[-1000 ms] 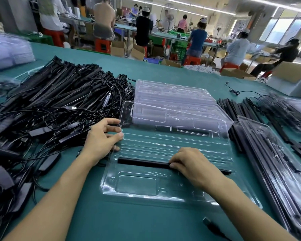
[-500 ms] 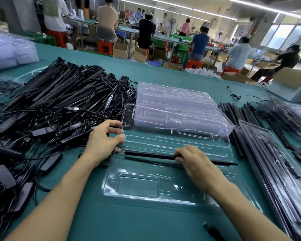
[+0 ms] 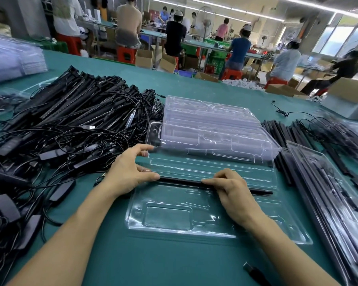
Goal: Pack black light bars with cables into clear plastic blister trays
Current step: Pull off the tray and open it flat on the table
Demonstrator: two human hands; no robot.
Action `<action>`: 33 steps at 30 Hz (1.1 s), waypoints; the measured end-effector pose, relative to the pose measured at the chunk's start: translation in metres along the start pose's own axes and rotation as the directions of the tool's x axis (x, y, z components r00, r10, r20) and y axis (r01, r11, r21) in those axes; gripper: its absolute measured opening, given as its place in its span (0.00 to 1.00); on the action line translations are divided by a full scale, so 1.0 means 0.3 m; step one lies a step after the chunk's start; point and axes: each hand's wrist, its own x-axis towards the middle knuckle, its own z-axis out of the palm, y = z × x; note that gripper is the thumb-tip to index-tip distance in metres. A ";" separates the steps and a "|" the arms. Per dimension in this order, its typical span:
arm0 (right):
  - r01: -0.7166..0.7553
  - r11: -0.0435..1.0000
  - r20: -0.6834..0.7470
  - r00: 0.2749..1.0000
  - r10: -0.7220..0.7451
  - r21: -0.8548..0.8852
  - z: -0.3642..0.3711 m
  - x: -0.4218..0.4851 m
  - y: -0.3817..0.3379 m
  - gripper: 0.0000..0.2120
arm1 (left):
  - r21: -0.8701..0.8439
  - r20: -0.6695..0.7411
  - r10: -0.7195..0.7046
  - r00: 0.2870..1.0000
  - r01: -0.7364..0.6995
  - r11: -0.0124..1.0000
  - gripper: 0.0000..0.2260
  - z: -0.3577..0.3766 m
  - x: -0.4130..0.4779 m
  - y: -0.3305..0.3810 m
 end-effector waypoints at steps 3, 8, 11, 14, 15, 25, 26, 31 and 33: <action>-0.065 0.993 -0.044 0.997 0.061 -0.103 -0.039 -0.026 0.045 0.13 | 0.026 -0.035 0.005 0.999 -0.004 1.000 0.32 0.001 -0.001 0.006; -0.250 0.941 -0.117 0.967 0.228 -0.228 -0.127 -0.086 0.133 0.09 | 0.044 -0.043 -0.001 0.999 0.003 0.999 0.32 0.003 0.001 0.010; -0.265 0.933 -0.135 0.962 0.238 -0.244 -0.126 -0.115 0.147 0.10 | 0.003 -0.014 -0.037 0.999 0.037 0.999 0.32 -0.001 0.004 0.003; -0.238 0.952 -0.158 0.965 0.210 -0.190 -0.121 -0.129 0.157 0.09 | 0.024 -0.012 -0.040 0.999 0.040 0.999 0.29 -0.005 0.004 -0.001; -0.240 0.958 -0.167 0.963 0.214 -0.155 -0.124 -0.130 0.161 0.08 | 0.040 -0.010 -0.032 0.999 0.033 0.999 0.28 -0.005 0.004 -0.002; -0.485 0.817 -0.247 0.872 0.423 -0.312 -0.159 -0.154 0.164 0.16 | 0.184 -0.054 0.025 0.998 -0.014 0.983 0.32 0.006 0.004 -0.001; -0.486 0.786 -0.264 0.872 0.412 -0.382 -0.155 -0.157 0.155 0.17 | 0.236 -0.048 0.037 0.998 -0.025 0.971 0.33 0.003 0.003 0.001; -0.490 0.689 -0.252 0.870 0.424 -0.534 -0.141 -0.158 0.132 0.19 | 0.478 -0.013 0.045 0.999 -0.033 0.878 0.32 -0.003 -0.006 0.000; -0.494 0.658 -0.238 0.864 0.443 -0.568 -0.136 -0.157 0.129 0.19 | 0.459 -0.031 0.024 0.999 -0.007 0.888 0.32 0.005 -0.006 -0.004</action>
